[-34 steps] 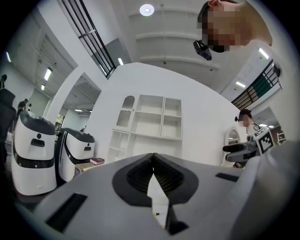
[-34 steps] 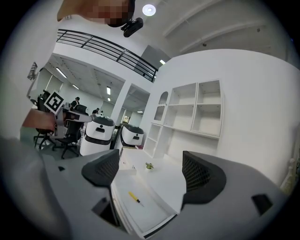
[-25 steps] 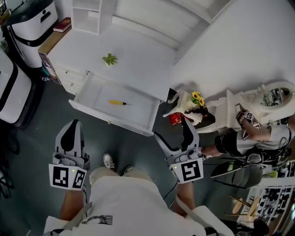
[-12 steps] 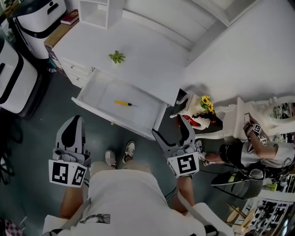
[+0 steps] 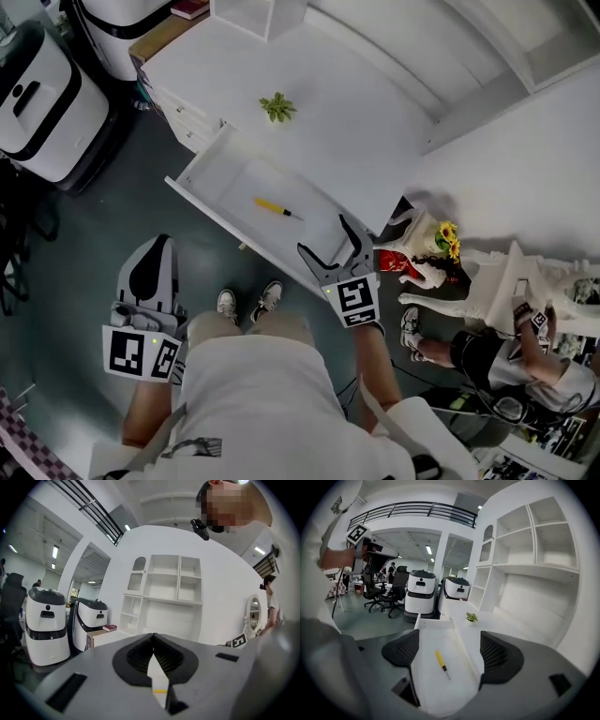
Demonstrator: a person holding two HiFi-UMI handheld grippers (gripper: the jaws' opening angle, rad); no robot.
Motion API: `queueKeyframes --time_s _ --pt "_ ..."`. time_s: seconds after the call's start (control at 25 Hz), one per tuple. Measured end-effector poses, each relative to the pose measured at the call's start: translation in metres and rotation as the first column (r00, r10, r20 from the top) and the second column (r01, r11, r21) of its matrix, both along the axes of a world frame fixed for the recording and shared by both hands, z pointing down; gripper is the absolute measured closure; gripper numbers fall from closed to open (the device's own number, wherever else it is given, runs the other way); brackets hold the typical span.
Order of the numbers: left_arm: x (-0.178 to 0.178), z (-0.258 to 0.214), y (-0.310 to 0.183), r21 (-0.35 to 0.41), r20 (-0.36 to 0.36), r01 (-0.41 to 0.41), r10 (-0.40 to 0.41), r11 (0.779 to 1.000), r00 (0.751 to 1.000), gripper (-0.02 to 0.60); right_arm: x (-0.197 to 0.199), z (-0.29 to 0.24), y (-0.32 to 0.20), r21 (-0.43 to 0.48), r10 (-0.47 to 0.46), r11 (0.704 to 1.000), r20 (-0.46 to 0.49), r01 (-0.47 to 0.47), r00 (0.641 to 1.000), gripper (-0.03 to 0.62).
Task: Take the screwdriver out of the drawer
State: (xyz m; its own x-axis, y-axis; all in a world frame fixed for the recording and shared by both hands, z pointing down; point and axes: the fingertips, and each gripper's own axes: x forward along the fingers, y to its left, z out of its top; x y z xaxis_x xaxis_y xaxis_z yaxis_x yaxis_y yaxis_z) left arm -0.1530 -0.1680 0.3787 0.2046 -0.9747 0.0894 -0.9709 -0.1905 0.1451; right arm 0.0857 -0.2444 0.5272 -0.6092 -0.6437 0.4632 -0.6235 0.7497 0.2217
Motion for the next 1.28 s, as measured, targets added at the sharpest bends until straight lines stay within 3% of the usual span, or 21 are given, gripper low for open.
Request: queueKeyframes --time_s 0.4,0.6,0.8,1.04,1.28 --pt "-0.023 0.028 0.023 -0.097 0.041 0.177 -0.173 0.979 0.984 0.566 -0.047 0.109 -0.040 -0.176 -0.195 0.967 -0.057 0.182 0.979 0.186" --pt "-0.036 0.043 0.041 -0.135 0.054 0.260 -0.255 0.956 0.965 0.566 -0.075 0.164 -0.056 -0.226 -0.290 0.939 -0.104 0.261 0.952 0.278" --pt "-0.048 0.052 0.065 -0.168 0.067 0.339 -0.333 0.926 0.941 0.565 -0.087 0.223 -0.065 -0.296 -0.384 0.903 -0.224 0.313 0.896 0.312" --pt "-0.064 0.059 0.087 -0.196 0.078 0.407 -0.399 0.892 0.914 0.566 -0.096 0.260 -0.081 -0.324 -0.430 0.889 -0.339 0.325 0.837 0.384" --pt "-0.074 0.062 0.105 -0.195 0.078 0.447 -0.441 0.873 0.894 0.566 -0.102 0.285 -0.081 -0.381 -0.527 0.843 -0.442 0.380 0.726 0.410"
